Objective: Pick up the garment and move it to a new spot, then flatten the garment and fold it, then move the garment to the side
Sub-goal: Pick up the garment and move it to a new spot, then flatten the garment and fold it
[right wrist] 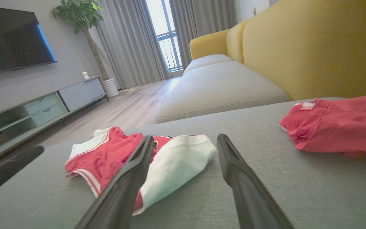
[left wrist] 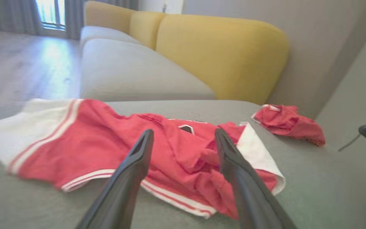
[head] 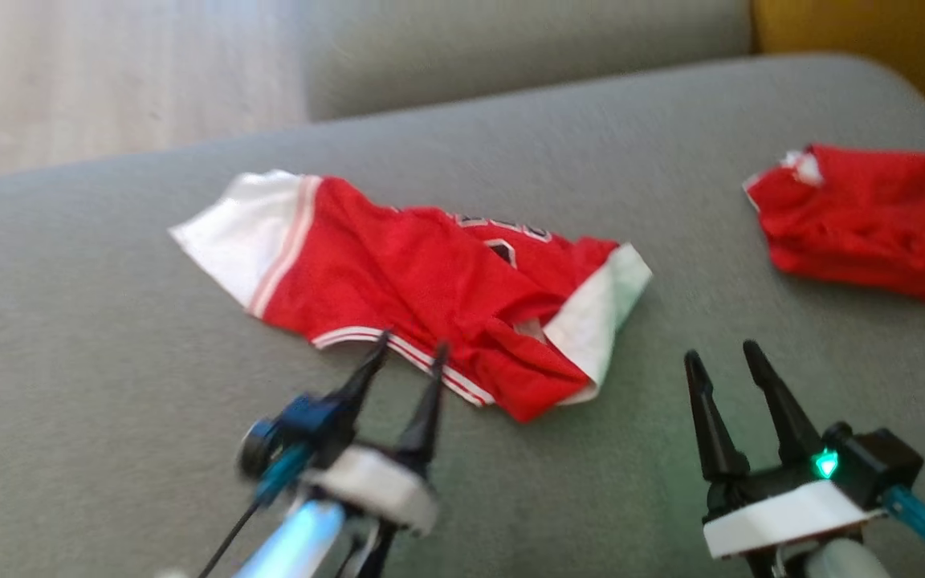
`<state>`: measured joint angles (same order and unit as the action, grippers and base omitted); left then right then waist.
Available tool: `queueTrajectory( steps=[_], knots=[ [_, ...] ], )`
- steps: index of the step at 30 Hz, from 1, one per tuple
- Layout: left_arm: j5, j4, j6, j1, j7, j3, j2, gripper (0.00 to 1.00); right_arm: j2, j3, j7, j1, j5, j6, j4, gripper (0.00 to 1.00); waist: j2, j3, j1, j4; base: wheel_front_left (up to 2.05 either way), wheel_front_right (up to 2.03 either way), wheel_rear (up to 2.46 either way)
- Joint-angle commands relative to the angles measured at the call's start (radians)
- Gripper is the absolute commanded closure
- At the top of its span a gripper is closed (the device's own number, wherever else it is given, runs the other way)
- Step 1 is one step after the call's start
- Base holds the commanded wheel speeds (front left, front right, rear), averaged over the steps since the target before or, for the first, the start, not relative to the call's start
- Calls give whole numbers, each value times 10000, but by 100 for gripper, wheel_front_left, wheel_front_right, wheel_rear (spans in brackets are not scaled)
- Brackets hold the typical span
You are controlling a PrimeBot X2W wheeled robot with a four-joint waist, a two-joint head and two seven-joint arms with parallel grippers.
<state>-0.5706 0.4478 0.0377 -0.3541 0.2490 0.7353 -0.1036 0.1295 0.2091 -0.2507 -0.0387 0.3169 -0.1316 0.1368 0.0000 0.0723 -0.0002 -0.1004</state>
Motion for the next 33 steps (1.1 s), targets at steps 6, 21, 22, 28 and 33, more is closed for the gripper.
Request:
queueTrajectory(
  steps=[6,21,22,28,33],
  knots=[
    [604,-2400,1080,2408,125,-2685,-160,0,-141,-88,-110,-283,12,9,-138,0,0,-1267,2,1070,0,0,0],
    [3353,-4620,961,6014,127,-5022,495,0,-472,-433,-110,-1522,-513,9,-14,0,0,-2012,2,1378,0,0,0],
    [3463,-4628,892,6098,127,-5096,512,0,-505,-422,-110,-1557,-519,9,8,0,0,-2041,2,1362,0,0,0],
    [3618,-4621,813,6097,127,-5193,529,0,-549,-387,-111,-1496,-496,9,70,0,0,-2128,2,1293,0,0,0],
    [3330,-4636,935,6089,127,-5070,532,0,-587,-374,-111,-1490,-327,9,95,0,0,-2176,2,1274,0,0,0]
  ],
)
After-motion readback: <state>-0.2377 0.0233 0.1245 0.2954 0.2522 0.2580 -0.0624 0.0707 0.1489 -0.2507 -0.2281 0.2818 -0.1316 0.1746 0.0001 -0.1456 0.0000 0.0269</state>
